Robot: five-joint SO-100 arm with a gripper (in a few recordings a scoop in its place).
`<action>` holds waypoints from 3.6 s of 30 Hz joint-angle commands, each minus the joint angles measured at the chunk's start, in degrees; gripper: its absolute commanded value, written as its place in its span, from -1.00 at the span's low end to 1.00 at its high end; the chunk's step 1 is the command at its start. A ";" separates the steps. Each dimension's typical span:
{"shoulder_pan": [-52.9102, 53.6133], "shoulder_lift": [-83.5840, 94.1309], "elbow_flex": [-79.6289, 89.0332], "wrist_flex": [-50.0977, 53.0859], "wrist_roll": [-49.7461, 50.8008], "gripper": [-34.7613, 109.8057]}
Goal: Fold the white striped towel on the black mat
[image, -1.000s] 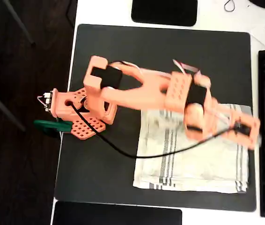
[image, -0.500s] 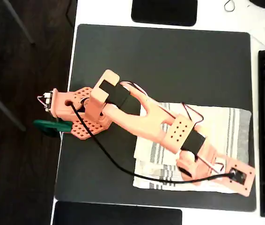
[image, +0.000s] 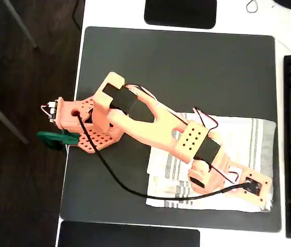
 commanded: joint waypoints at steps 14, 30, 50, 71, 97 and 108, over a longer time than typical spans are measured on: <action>-2.02 -6.59 3.87 -10.99 0.00 -0.33; -4.83 -2.64 -6.59 1.49 5.45 -0.52; 3.16 -6.33 -7.73 -3.60 -4.22 -0.37; -16.08 1.76 -3.25 5.19 6.86 -0.22; -26.10 -2.11 6.86 -14.15 11.87 -0.52; -37.53 -8.17 -8.26 -8.44 17.84 -0.52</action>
